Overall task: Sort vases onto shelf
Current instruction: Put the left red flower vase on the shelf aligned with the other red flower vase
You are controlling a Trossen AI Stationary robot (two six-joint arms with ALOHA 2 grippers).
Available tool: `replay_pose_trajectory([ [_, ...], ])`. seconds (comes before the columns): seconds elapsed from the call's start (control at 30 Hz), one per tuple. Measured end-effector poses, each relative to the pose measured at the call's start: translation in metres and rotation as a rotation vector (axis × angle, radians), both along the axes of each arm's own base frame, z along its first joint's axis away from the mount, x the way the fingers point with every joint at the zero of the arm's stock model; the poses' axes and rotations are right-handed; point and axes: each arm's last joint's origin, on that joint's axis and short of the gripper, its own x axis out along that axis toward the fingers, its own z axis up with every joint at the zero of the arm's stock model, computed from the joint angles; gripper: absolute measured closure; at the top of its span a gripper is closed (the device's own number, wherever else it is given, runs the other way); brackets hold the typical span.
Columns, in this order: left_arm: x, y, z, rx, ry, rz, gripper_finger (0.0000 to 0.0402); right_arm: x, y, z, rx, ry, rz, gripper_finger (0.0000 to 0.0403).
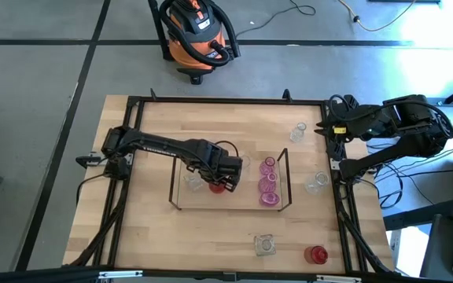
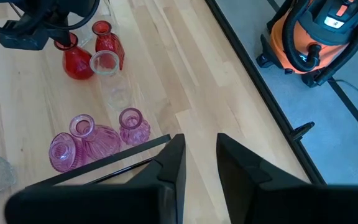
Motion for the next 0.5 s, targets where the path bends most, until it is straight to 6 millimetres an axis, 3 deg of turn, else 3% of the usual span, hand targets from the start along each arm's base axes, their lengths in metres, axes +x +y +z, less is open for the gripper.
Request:
replay_pose_trajectory([
  [0.23,-0.001,-0.008,0.003,0.045,-0.008,-0.013,0.0395,0.000,0.000,0.000,0.000,0.000,0.000,0.0329],
  [0.5,-0.006,-0.008,0.042,0.164,-0.043,0.007,0.0395,0.000,0.000,0.000,-0.012,0.002,0.001,0.0329],
])
